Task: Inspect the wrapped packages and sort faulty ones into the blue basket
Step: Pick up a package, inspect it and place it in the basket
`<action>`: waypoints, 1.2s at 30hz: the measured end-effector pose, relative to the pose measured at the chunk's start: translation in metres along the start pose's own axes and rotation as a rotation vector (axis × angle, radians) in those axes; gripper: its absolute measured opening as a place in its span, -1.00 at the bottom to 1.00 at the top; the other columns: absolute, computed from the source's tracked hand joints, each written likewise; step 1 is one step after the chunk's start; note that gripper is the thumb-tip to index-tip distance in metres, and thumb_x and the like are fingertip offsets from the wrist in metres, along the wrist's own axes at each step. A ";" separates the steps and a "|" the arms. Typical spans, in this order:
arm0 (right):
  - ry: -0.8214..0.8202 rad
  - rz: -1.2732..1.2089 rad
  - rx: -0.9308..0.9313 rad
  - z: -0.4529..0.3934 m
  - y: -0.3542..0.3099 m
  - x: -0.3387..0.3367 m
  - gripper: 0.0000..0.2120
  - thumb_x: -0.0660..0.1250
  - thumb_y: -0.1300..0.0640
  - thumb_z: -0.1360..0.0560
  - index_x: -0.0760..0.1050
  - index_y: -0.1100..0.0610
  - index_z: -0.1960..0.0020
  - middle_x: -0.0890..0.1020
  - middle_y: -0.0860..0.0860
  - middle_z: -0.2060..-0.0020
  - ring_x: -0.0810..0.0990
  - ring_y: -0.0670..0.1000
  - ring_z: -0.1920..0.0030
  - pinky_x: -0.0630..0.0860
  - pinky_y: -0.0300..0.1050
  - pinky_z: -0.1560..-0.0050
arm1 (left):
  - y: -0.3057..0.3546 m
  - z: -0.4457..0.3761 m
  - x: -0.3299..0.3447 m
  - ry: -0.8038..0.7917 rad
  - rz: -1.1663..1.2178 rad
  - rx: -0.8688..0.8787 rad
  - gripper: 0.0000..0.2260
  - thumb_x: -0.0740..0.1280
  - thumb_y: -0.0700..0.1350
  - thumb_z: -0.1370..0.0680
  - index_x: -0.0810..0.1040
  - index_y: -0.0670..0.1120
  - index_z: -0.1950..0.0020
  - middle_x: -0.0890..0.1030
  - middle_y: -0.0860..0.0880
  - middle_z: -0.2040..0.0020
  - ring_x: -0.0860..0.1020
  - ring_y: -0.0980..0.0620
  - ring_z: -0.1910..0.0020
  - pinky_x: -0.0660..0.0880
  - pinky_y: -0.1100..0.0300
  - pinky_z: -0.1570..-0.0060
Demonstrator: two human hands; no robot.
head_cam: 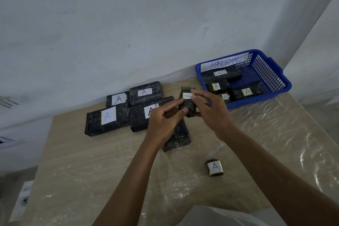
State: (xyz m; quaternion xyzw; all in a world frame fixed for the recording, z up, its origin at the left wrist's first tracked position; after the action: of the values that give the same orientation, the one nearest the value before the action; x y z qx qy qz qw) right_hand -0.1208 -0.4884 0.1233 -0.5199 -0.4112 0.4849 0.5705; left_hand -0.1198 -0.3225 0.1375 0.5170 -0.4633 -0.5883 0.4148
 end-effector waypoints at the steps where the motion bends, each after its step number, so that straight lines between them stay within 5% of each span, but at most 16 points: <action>1: -0.042 0.082 -0.046 0.002 0.003 0.000 -0.73 0.33 0.00 -0.66 0.59 -0.05 -0.35 0.61 0.02 -0.31 0.64 -0.06 -0.22 0.62 0.00 -0.23 | 0.000 -0.001 0.001 0.024 0.043 -0.030 -0.72 0.51 -0.17 -0.53 0.69 0.08 -0.21 0.74 0.05 -0.12 0.70 0.13 -0.12 0.62 0.04 -0.23; 5: -0.193 0.127 -0.172 0.013 0.011 -0.009 -0.63 0.29 -0.23 -0.57 0.49 -0.26 -0.36 0.34 -0.05 -0.56 0.20 -0.13 -0.60 0.28 0.13 -0.54 | 0.006 -0.003 0.006 -0.037 0.215 -0.125 -0.77 0.45 -0.20 -0.58 0.69 -0.10 -0.24 0.75 -0.07 -0.11 0.72 0.02 -0.10 0.64 0.12 -0.17; 8: -0.182 0.116 -0.239 0.014 0.012 -0.015 -0.62 0.37 -0.20 -0.49 0.50 -0.21 -0.29 0.47 -0.03 -0.43 0.39 0.01 -0.51 0.41 0.26 -0.46 | 0.011 -0.004 0.008 -0.098 0.236 -0.130 -0.76 0.42 -0.22 -0.59 0.67 -0.12 -0.26 0.76 -0.04 -0.07 0.72 0.02 -0.09 0.63 0.23 -0.11; 12: -0.040 0.141 -0.334 0.013 0.007 -0.022 -0.72 0.37 -0.11 -0.42 0.55 -0.20 -0.13 0.57 -0.39 -0.16 0.58 -0.19 -0.26 0.62 -0.13 -0.23 | 0.013 -0.003 0.017 -0.157 0.257 -0.117 -0.71 0.37 -0.30 -0.61 0.65 -0.06 -0.28 0.75 -0.01 -0.11 0.71 0.03 -0.11 0.62 0.24 -0.12; 16: 0.029 0.160 -0.324 0.011 0.008 -0.023 -0.81 0.36 0.07 -0.51 0.55 -0.04 -0.12 0.67 -0.08 0.02 0.65 -0.07 -0.06 0.61 -0.30 0.00 | 0.011 -0.001 0.027 -0.153 0.225 -0.055 -0.68 0.36 -0.35 -0.61 0.66 0.01 -0.24 0.73 -0.01 -0.14 0.70 0.03 -0.13 0.62 0.22 -0.13; 21: -0.077 0.258 -0.264 0.013 0.013 -0.028 -0.83 0.35 0.03 -0.62 0.53 -0.04 -0.20 0.59 -0.35 -0.06 0.58 -0.19 -0.17 0.55 -0.10 -0.24 | 0.003 -0.003 0.028 -0.098 0.161 -0.037 -0.73 0.33 -0.36 -0.62 0.64 -0.22 -0.31 0.73 -0.08 -0.13 0.71 0.02 -0.13 0.60 0.25 -0.13; 23: -0.062 0.268 -0.266 0.015 0.010 -0.030 -0.85 0.34 0.09 -0.65 0.55 -0.04 -0.21 0.59 -0.38 -0.03 0.57 -0.30 -0.13 0.53 -0.28 -0.20 | 0.002 -0.005 0.028 -0.106 0.135 -0.040 -0.73 0.34 -0.35 -0.62 0.64 -0.21 -0.31 0.73 -0.09 -0.14 0.70 0.01 -0.14 0.60 0.26 -0.13; 25: 0.006 0.245 -0.255 0.019 0.009 -0.029 -0.79 0.34 0.09 -0.64 0.56 -0.14 -0.22 0.62 -0.40 -0.03 0.58 -0.35 -0.12 0.55 -0.33 -0.16 | 0.004 -0.006 0.028 -0.116 0.118 -0.036 -0.70 0.35 -0.32 -0.62 0.62 -0.16 -0.35 0.71 -0.07 -0.18 0.68 0.03 -0.18 0.60 0.26 -0.15; 28: 0.095 0.204 -0.236 0.024 0.012 -0.027 -0.47 0.25 -0.14 -0.60 0.45 0.04 -0.51 0.68 -0.13 -0.17 0.63 -0.20 -0.21 0.59 -0.19 -0.21 | 0.012 -0.005 0.034 -0.201 0.035 -0.010 -0.61 0.30 -0.19 -0.68 0.44 -0.07 -0.52 0.61 0.12 -0.27 0.59 0.23 -0.26 0.50 0.37 -0.24; 32: 0.035 0.237 -0.174 0.028 0.010 -0.018 -0.45 0.11 -0.10 -0.71 0.22 0.09 -0.63 0.52 -0.18 -0.33 0.45 -0.44 -0.26 0.41 -0.26 -0.37 | 0.009 -0.006 0.044 -0.288 -0.033 0.004 -0.56 0.14 -0.03 -0.75 0.26 -0.06 -0.64 0.43 0.09 -0.50 0.39 0.25 -0.45 0.32 0.44 -0.39; 36: -0.027 0.304 -0.138 0.029 0.011 -0.012 -0.17 0.02 -0.39 -0.55 0.02 0.01 -0.69 0.42 0.01 -0.54 0.38 -0.07 -0.51 0.35 -0.06 -0.50 | -0.003 -0.003 0.044 -0.230 -0.053 0.045 -0.60 0.14 -0.02 -0.75 0.34 -0.04 -0.60 0.54 0.02 -0.44 0.46 0.18 -0.45 0.37 0.18 -0.46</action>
State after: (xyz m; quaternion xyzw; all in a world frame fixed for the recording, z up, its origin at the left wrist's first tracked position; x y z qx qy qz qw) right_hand -0.1531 -0.4950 0.1162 -0.6076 -0.3676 0.5431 0.4480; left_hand -0.1218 -0.3648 0.1245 0.4671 -0.5071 -0.6439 0.3317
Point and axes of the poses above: each hand's wrist, its own z-axis away from the middle knuckle, its own x-axis out of the palm, y = z × x, the point moved 2 cm from there along -z, towards the middle knuckle
